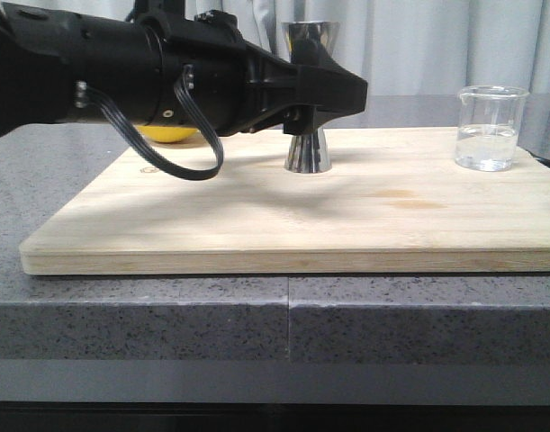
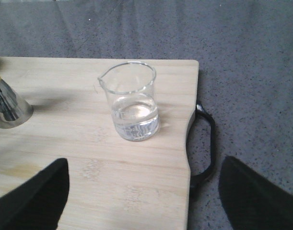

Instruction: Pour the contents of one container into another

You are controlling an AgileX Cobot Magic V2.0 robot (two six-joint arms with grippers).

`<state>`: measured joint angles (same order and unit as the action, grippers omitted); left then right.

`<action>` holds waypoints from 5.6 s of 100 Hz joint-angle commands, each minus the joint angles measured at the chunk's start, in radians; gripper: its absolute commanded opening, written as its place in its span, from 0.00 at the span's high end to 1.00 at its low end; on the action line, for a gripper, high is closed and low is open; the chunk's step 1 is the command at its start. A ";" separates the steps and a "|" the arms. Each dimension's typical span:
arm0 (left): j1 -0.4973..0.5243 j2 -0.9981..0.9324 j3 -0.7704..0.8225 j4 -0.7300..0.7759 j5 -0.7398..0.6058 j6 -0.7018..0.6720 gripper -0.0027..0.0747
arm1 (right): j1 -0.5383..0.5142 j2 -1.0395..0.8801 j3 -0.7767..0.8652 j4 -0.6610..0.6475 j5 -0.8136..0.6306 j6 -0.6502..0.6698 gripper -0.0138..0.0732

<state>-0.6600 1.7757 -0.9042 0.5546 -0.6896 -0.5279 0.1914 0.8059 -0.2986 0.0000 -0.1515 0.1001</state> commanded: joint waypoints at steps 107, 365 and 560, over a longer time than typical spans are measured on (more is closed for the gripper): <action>0.009 0.032 -0.107 0.090 -0.086 -0.053 0.66 | 0.001 0.060 -0.024 -0.027 -0.122 -0.008 0.18; 0.009 -0.123 -0.107 0.342 -0.139 -0.234 0.99 | 0.001 0.689 -0.156 -0.123 -0.762 -0.008 0.30; 0.009 -0.123 -0.107 0.419 -0.139 -0.282 0.99 | 0.019 0.246 -0.482 -0.392 -0.115 -0.008 0.57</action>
<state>-0.6512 1.7060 -0.9877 1.0169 -0.7565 -0.7954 0.1974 1.0880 -0.7135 -0.3503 -0.2570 0.0991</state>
